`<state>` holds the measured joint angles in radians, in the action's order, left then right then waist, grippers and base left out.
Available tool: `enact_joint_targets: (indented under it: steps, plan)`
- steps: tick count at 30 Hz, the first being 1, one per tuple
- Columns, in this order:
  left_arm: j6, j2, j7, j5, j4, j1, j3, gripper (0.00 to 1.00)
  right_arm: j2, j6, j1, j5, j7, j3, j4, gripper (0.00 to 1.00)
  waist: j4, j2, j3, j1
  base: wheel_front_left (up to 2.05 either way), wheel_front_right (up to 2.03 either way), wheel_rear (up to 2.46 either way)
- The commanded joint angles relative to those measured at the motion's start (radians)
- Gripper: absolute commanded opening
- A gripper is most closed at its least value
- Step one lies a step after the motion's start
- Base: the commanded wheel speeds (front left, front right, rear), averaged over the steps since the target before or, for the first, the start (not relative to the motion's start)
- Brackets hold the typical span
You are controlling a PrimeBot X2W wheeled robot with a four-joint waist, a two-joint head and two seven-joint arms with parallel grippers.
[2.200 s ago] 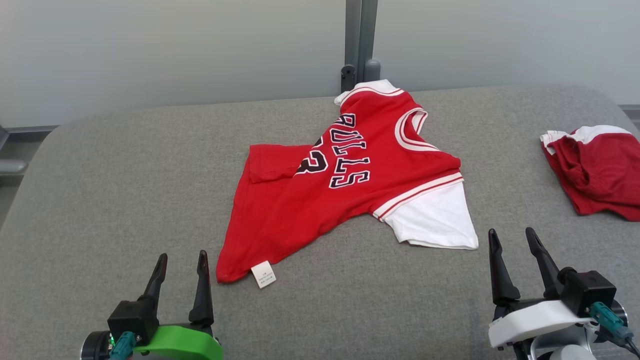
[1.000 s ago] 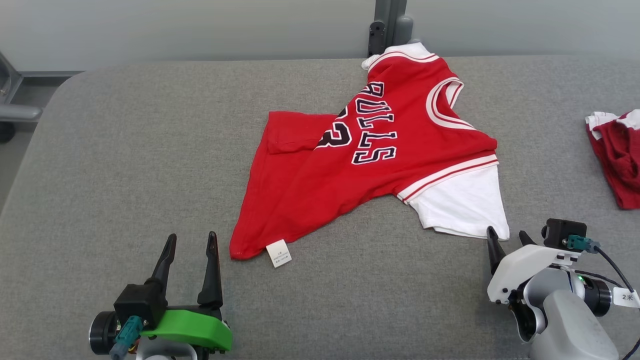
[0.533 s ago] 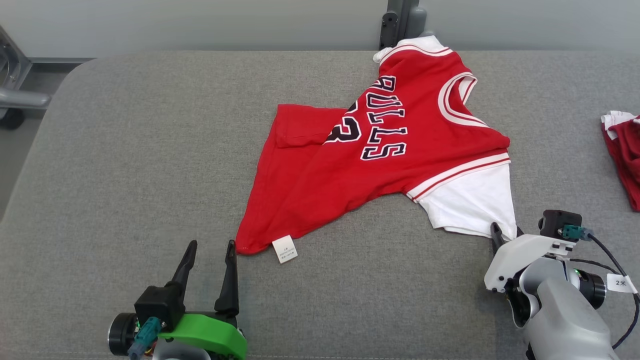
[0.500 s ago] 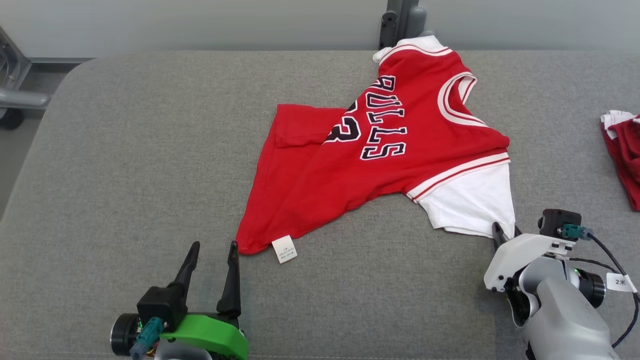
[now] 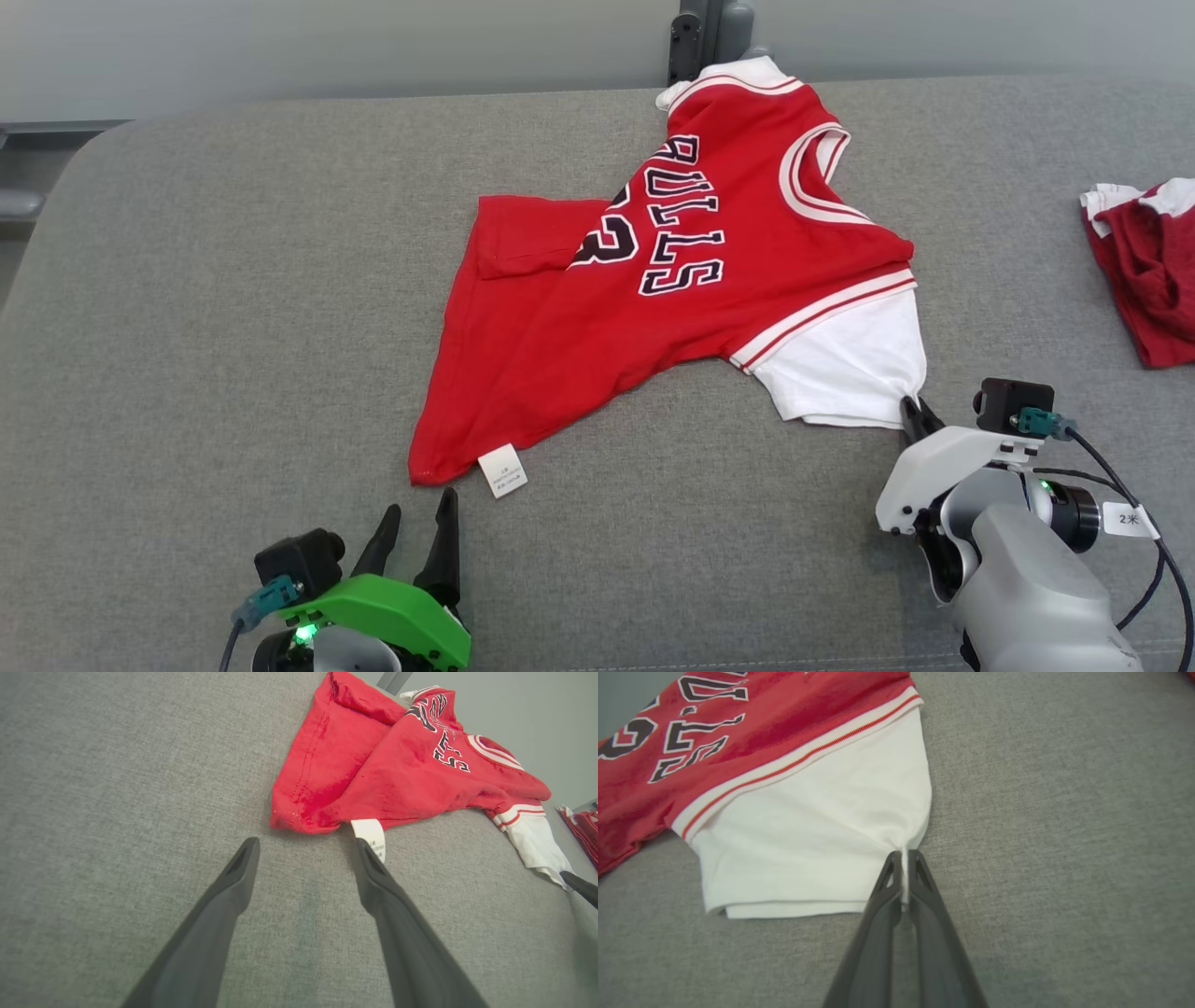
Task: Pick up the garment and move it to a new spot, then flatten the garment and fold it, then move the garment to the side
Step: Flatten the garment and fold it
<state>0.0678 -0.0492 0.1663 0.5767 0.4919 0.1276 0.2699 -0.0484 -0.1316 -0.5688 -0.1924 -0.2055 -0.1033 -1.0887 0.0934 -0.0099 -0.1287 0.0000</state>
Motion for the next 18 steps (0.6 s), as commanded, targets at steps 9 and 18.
enact_joint_targets:
  steps: [9, 18]
  plan:
    - [-0.052, -0.003, -0.050, 0.155, 0.086, 0.090, 0.014, 1.00, -0.004, 0.002, -0.012, -0.038, -0.030, 0.056, 0.007, 0.00, -0.046, 0.0099, -0.009, 0.0000, 0.00, 0.00, 0.00]
    - [-0.062, -0.003, -0.044, 0.252, 0.153, 0.134, -0.007, 0.90, -0.004, 0.002, -0.012, -0.069, -0.044, 0.101, 0.014, 0.00, -0.070, 0.0099, -0.009, 0.0000, 0.00, 0.00, 0.00]
